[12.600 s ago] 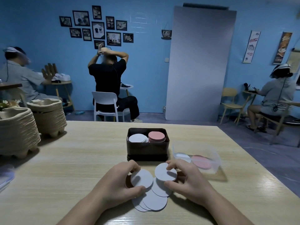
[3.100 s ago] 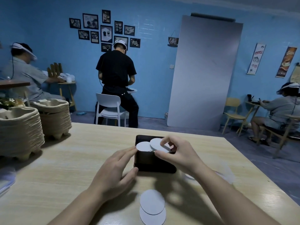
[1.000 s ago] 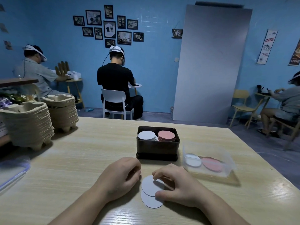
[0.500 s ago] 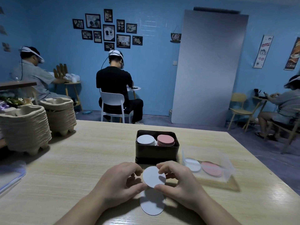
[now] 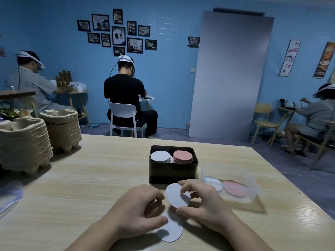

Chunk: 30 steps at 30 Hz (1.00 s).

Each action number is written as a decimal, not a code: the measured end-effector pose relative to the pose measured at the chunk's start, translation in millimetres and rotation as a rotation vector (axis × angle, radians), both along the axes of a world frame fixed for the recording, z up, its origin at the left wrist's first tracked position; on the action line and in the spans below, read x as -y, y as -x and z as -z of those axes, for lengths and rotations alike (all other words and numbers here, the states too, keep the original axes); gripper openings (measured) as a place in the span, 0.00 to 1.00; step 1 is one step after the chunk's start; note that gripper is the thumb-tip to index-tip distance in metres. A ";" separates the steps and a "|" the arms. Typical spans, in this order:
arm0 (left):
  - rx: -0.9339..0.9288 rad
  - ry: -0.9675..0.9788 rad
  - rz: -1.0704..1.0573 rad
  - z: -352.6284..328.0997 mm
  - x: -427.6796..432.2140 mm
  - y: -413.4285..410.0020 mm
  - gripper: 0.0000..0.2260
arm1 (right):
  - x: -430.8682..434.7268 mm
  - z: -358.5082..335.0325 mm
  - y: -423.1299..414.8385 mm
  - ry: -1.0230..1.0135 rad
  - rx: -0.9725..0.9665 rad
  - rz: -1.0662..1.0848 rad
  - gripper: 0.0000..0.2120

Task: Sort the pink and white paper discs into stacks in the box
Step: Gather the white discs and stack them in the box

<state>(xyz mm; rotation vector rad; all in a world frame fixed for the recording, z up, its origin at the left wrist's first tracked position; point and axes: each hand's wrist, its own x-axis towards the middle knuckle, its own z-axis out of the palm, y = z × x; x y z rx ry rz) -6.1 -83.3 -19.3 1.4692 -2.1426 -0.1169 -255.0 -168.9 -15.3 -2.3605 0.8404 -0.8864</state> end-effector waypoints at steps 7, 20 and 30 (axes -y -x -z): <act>0.078 -0.090 0.053 1.7 -0.1 -3.1 0.26 | 1.0 1.0 5.5 -0.064 -0.007 0.036 0.17; 0.066 -0.065 -0.183 8.3 4.7 -7.9 0.27 | 2.6 4.9 6.1 -0.116 -0.012 0.069 0.18; -0.022 -0.012 -0.261 3.3 2.2 -10.0 0.22 | 6.1 9.5 7.7 -0.103 -0.041 0.093 0.19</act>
